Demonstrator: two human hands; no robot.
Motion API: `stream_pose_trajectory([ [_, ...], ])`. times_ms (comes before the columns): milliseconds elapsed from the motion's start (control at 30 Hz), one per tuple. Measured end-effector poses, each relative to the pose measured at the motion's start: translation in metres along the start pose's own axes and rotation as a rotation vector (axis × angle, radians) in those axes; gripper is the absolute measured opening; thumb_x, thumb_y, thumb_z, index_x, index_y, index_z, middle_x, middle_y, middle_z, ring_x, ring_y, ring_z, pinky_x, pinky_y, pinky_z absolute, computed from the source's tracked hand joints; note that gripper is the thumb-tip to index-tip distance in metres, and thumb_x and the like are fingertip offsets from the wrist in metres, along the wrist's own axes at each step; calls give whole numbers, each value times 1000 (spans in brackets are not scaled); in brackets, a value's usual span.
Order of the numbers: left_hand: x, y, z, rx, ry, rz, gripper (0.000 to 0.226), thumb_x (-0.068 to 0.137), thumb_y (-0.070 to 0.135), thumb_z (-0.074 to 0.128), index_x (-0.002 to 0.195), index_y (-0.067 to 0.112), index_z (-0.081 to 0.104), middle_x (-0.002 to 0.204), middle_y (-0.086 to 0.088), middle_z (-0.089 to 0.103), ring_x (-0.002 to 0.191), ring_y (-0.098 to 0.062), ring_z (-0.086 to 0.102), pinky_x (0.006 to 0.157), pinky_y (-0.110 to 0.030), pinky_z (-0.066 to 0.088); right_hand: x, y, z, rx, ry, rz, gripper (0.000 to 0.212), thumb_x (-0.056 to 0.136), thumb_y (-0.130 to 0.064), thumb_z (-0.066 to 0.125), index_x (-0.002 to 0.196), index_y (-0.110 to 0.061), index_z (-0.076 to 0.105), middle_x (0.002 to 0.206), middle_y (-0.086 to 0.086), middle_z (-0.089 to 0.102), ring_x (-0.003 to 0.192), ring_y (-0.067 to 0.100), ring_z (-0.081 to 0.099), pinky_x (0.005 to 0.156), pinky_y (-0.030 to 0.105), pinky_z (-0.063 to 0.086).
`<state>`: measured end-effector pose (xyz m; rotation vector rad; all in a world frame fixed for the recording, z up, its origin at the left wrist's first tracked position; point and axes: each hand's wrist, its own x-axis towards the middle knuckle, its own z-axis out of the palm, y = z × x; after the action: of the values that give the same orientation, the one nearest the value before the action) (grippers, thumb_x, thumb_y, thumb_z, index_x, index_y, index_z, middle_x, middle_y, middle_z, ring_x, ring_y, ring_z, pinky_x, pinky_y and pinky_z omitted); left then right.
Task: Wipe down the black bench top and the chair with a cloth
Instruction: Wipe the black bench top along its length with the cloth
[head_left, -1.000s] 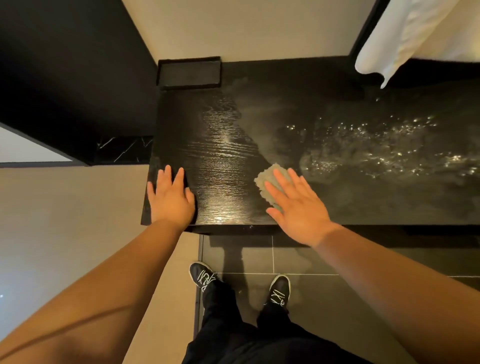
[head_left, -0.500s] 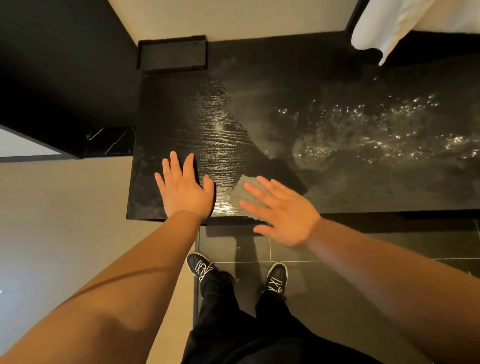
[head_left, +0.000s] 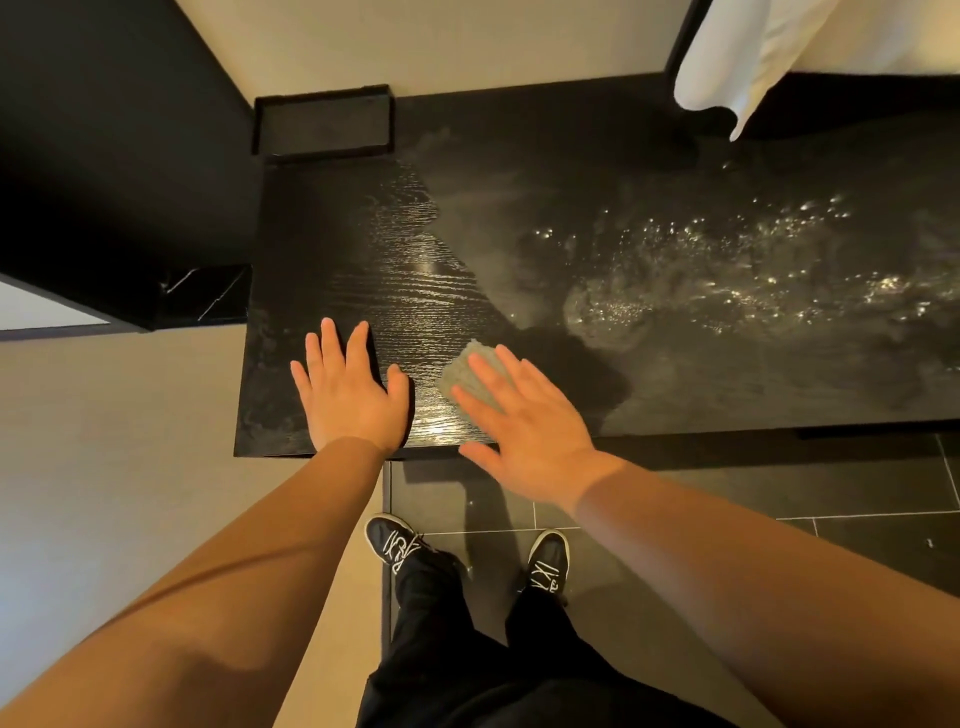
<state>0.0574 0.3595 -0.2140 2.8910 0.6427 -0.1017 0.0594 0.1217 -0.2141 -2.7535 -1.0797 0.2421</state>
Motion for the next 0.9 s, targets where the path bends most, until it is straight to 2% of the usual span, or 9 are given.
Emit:
stream_pose_trajectory([
  [133,0,0,0,-1,4,4,64,103,55,39,162,31,29,176,-9,15,163,-34,7,131,-57,6,0,53,-6,-38,7,-50,66,103,-64,32,160,-32,37,174,2,14,160,33,10,129,53,13],
  [300,1,-1,1,-2,4,8,64,103,53,40,161,30,29,176,-9,15,163,-35,7,131,-58,6,1,76,-24,-5,90,471,69,103,-62,22,162,-27,34,173,8,15,159,39,10,127,56,16],
  [367,1,-1,1,1,3,7,64,104,53,40,161,29,29,176,-9,14,163,-35,7,131,-58,6,11,56,-23,30,93,530,71,103,-64,22,163,-26,29,173,10,11,159,40,4,128,55,11],
  [533,0,0,-1,0,-1,5,64,103,52,41,162,29,29,176,-10,14,163,-34,6,131,-57,6,23,16,-8,18,40,7,73,100,-68,36,161,-28,36,173,6,18,159,36,8,128,54,14],
  [633,0,0,-2,3,-7,5,65,104,53,40,162,29,29,177,-9,13,163,-34,5,131,-57,5,31,35,-9,7,15,-100,69,101,-66,36,159,-29,40,173,1,18,160,31,10,129,50,13],
  [700,0,0,-2,3,-5,10,65,103,52,40,163,29,29,177,-10,13,163,-34,5,131,-57,6,32,56,-13,-7,42,10,69,101,-65,36,158,-28,42,172,3,20,159,34,14,127,54,18],
  [767,0,0,-2,-2,-1,11,65,104,52,41,163,28,29,177,-10,13,163,-34,6,131,-57,6,30,71,-20,2,95,265,71,100,-64,31,159,-25,39,172,7,20,157,40,15,125,58,21],
  [833,0,0,-2,-1,-2,9,65,104,52,41,163,29,29,177,-10,13,163,-34,6,131,-57,6,32,69,-25,6,107,506,72,102,-63,23,161,-22,34,172,10,16,157,41,12,128,55,15],
  [900,0,0,-2,1,-2,10,65,104,52,41,163,29,29,177,-10,13,163,-34,6,131,-57,6,36,55,-26,14,95,576,73,103,-64,20,163,-23,29,173,12,11,158,42,6,129,53,9],
])
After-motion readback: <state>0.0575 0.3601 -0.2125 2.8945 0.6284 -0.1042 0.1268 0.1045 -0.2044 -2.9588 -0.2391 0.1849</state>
